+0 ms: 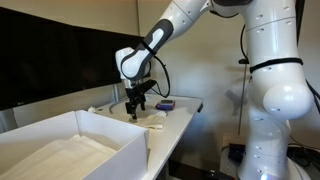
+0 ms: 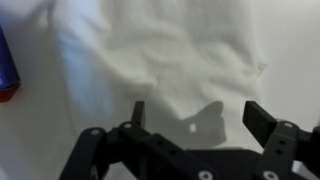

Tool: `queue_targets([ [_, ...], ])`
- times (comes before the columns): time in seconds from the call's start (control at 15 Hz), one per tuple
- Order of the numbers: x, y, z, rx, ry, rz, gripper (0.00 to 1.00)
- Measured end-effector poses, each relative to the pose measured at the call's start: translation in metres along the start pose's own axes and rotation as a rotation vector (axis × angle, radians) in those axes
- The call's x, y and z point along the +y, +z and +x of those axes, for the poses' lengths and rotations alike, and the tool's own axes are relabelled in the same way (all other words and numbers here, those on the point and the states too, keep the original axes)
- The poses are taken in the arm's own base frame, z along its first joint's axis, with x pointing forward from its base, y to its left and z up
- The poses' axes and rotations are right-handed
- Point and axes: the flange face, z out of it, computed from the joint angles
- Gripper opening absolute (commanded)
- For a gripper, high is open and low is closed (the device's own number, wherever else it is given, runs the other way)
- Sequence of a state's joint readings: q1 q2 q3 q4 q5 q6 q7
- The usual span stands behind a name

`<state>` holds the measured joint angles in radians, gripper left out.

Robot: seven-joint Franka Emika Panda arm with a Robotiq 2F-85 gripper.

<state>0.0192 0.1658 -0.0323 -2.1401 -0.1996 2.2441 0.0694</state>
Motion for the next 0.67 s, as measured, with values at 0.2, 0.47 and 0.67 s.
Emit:
queue_targets([
  [0.2,0.032,0.007,-0.001,-0.027,0.057,-0.004,1.00],
  [0.47,0.072,0.018,-0.009,-0.058,0.130,-0.006,1.00],
  [0.67,0.089,0.028,-0.015,-0.087,0.162,-0.006,1.00],
])
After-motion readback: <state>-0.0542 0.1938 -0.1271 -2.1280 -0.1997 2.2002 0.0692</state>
